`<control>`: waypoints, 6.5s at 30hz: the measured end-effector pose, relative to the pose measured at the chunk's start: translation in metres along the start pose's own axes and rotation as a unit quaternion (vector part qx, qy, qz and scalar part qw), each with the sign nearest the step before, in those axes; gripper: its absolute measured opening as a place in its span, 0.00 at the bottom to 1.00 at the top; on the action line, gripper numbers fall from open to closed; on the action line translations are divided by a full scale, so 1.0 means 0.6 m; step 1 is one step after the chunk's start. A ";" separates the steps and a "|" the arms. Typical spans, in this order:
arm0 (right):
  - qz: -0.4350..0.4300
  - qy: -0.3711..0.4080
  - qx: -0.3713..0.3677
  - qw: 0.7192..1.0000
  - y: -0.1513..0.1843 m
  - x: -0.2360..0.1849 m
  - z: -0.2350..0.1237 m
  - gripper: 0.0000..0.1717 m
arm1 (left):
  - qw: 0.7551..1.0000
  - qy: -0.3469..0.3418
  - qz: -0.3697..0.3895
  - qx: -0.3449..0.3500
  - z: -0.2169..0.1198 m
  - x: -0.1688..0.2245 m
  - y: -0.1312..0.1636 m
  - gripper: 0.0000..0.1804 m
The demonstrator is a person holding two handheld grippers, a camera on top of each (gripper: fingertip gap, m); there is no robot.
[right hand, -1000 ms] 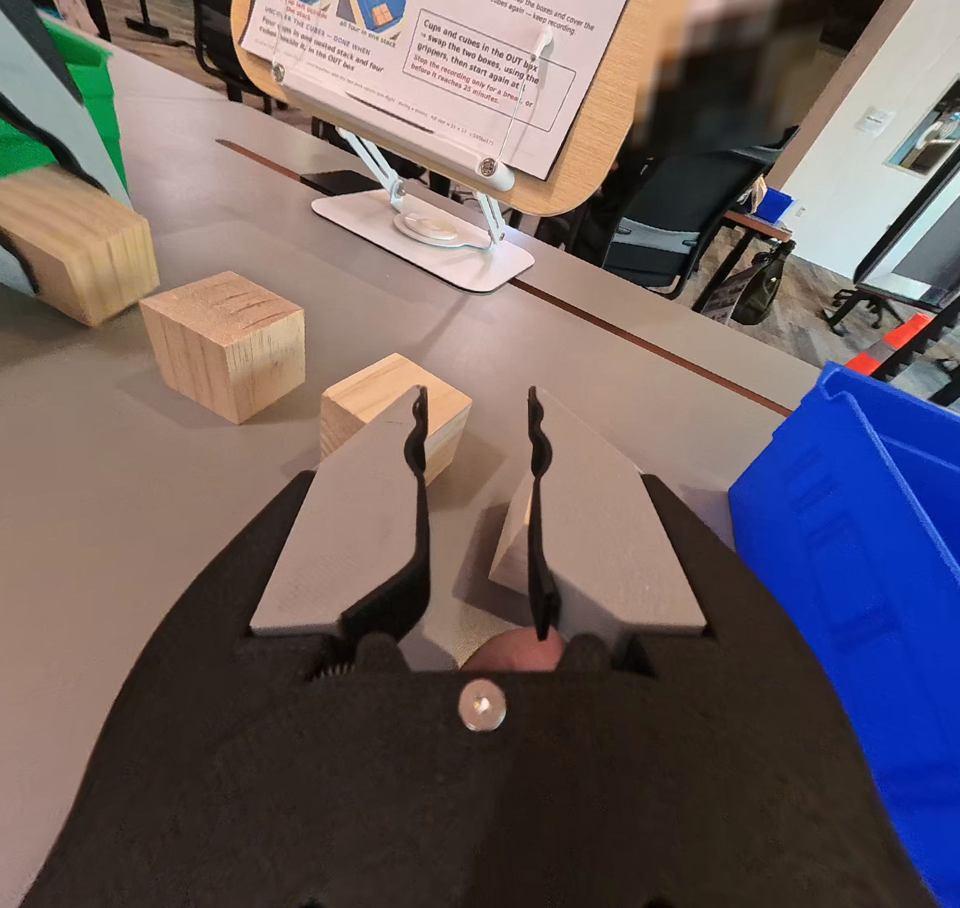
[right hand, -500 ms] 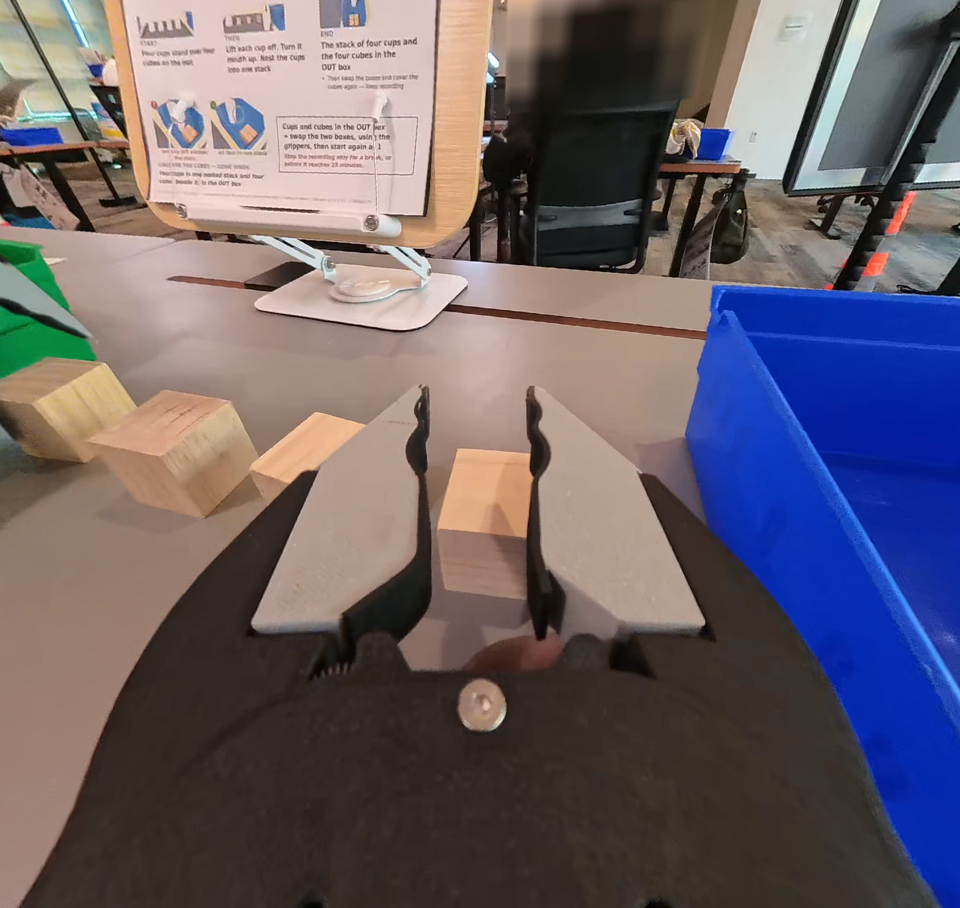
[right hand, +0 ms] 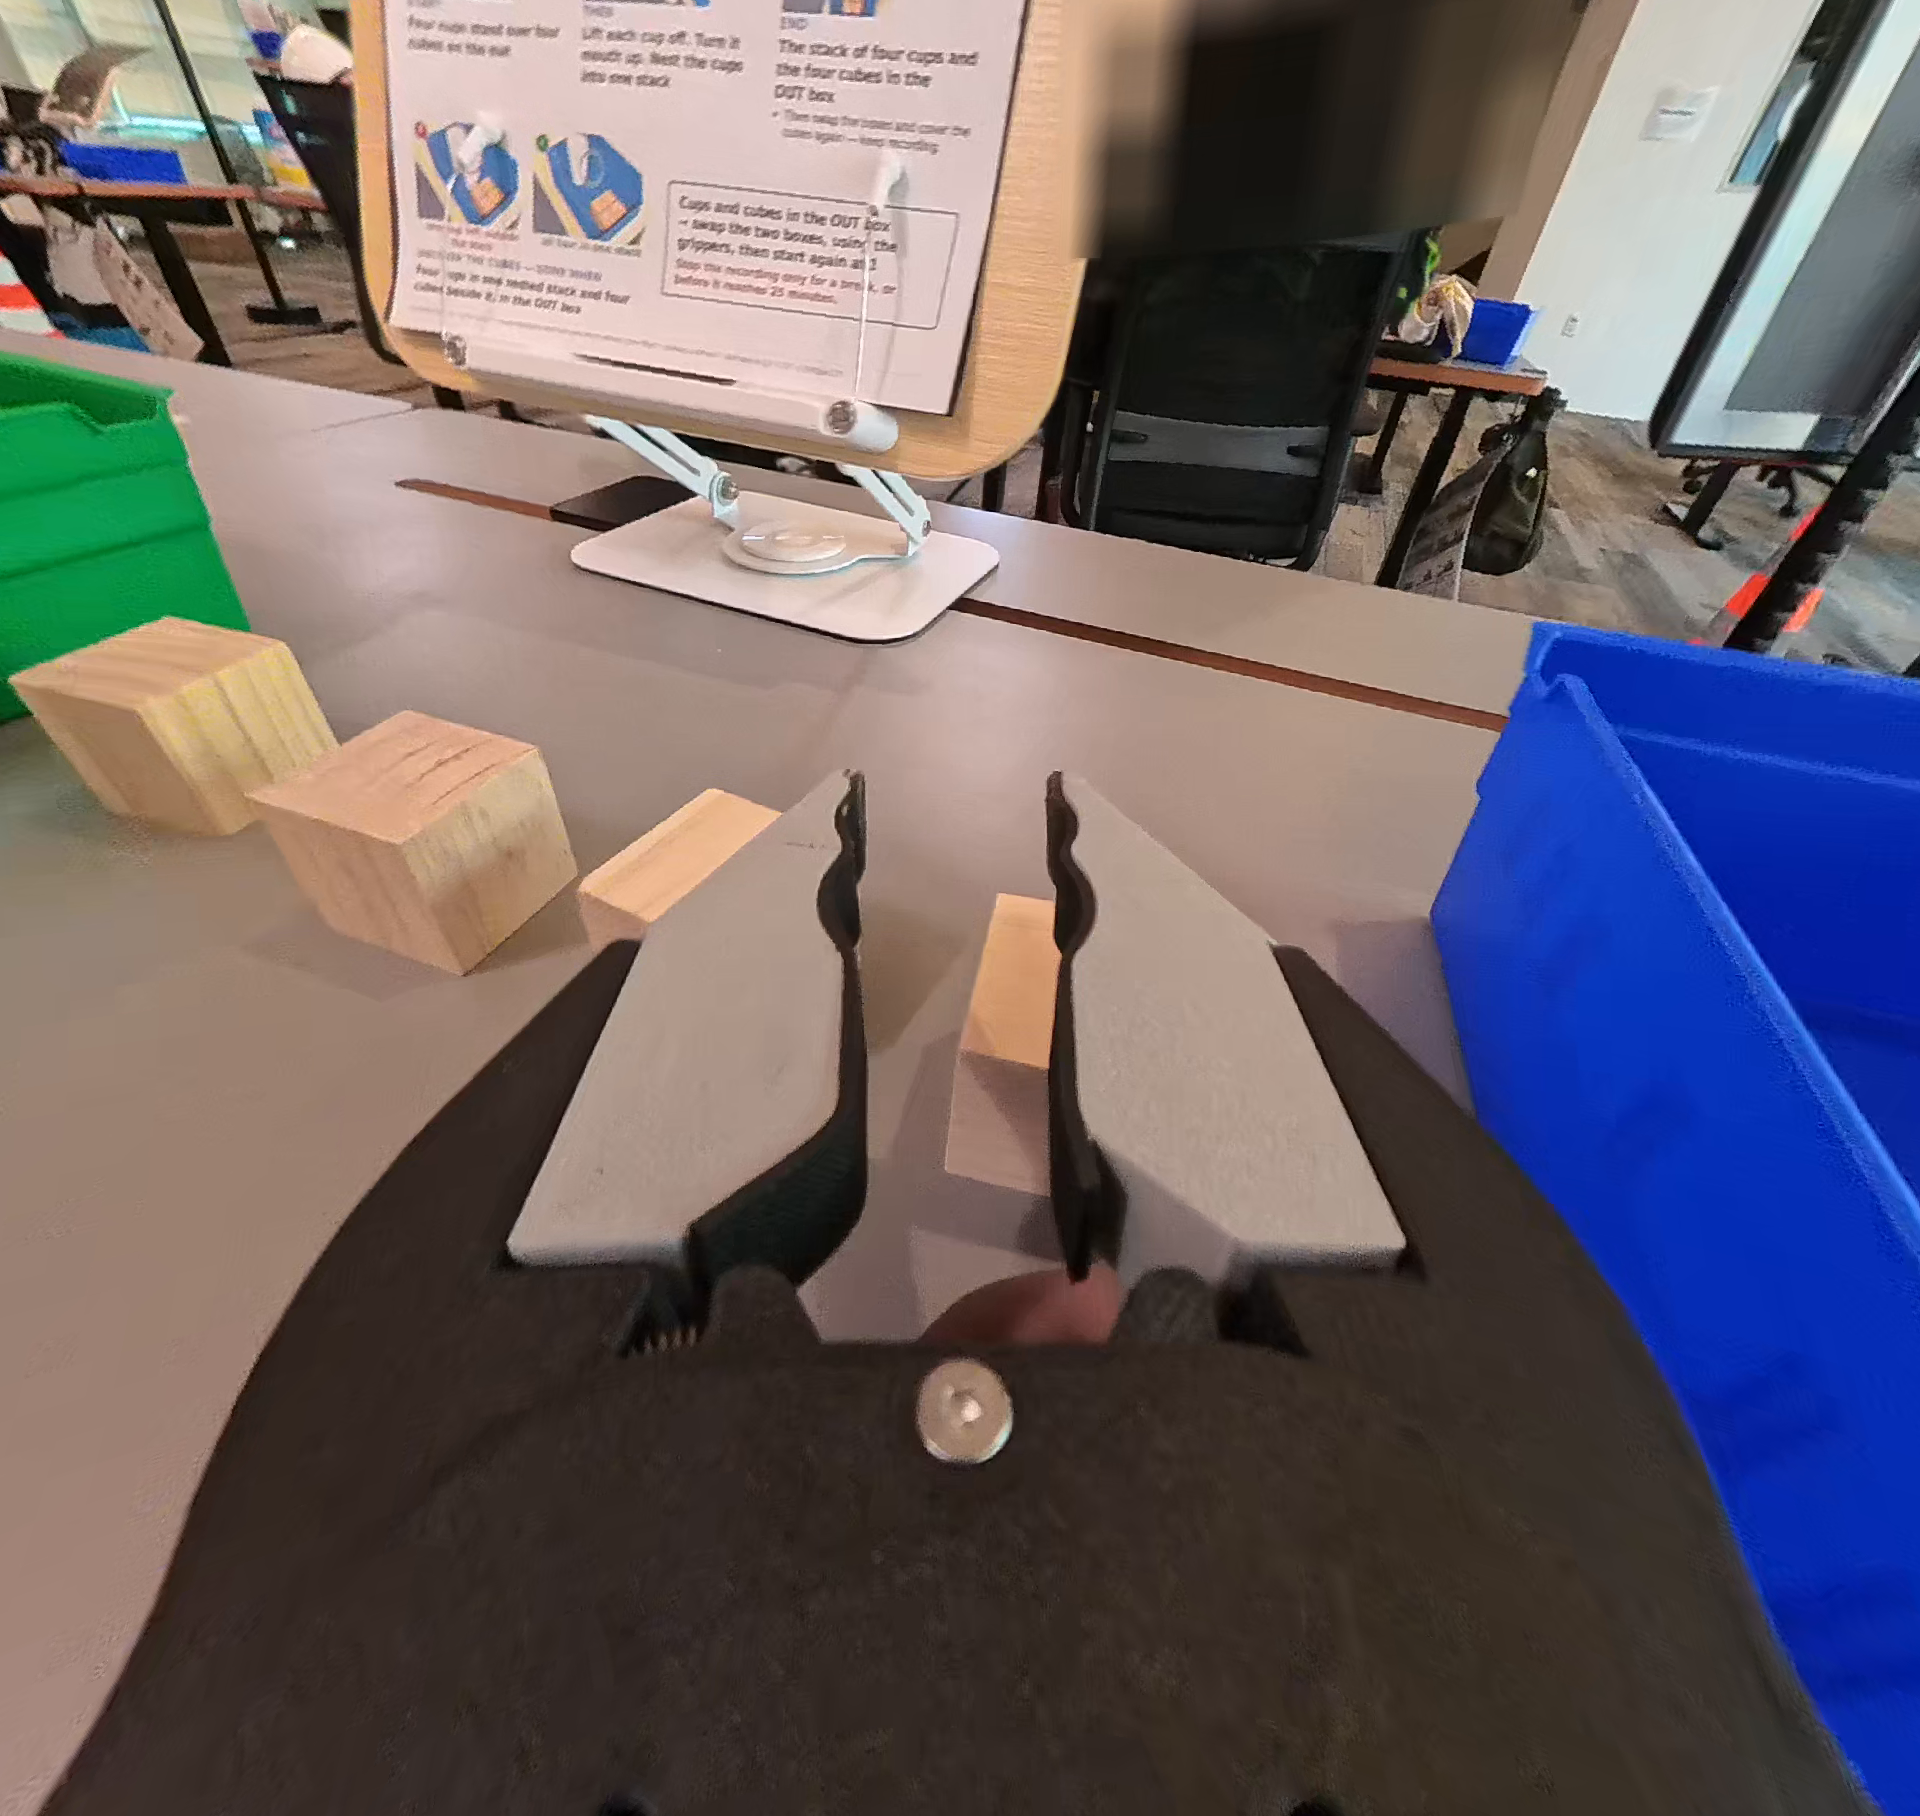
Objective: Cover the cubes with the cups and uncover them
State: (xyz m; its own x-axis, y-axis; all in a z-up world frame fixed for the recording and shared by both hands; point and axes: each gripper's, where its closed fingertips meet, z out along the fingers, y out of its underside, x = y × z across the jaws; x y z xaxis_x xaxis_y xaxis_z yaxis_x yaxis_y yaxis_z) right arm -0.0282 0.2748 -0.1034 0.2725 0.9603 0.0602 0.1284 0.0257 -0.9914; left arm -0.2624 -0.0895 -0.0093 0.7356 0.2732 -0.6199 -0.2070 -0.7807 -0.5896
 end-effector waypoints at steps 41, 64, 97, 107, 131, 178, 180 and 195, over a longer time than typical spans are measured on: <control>-0.024 -0.017 0.007 1.000 -0.006 -0.018 -0.007 0.17 | 0.990 0.068 0.023 -0.122 0.092 0.035 0.074 0.03; -0.031 -0.023 0.001 0.999 -0.002 -0.025 -0.004 0.17 | 0.993 -0.018 0.045 -0.106 0.072 -0.016 0.038 0.01; 0.377 -0.524 0.137 0.751 -0.153 -0.137 -0.148 0.50 | 0.871 0.125 -0.180 0.439 -0.113 0.456 -0.392 0.01; 0.381 -0.486 0.123 0.777 -0.137 -0.128 -0.122 0.58 | 0.876 0.225 -0.052 0.423 -0.083 0.583 -0.376 0.01; 0.051 -0.003 0.098 0.994 -0.065 0.051 -0.024 0.54 | 0.945 0.158 -0.084 0.275 0.076 0.545 -0.289 0.01; -0.120 0.019 0.121 0.985 -0.080 -0.035 -0.051 0.40 | 0.932 0.080 -0.233 0.267 0.090 0.447 -0.260 0.05; -0.134 0.008 0.116 0.984 -0.073 -0.045 -0.047 0.38 | 0.918 0.075 -0.273 0.278 0.072 0.416 -0.254 0.06; -0.108 0.002 0.091 0.990 -0.061 -0.034 -0.034 0.36 | 0.969 -0.027 -0.247 0.011 0.087 0.047 -0.027 0.09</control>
State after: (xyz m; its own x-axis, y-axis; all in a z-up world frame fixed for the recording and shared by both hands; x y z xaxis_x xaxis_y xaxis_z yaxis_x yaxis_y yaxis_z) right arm -0.0191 0.2488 -0.0658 0.2614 0.9258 0.2730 0.0108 0.2799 -0.9600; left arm -0.2722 -0.0399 -0.0445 0.7131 0.6403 -0.2855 0.1475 -0.5351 -0.8318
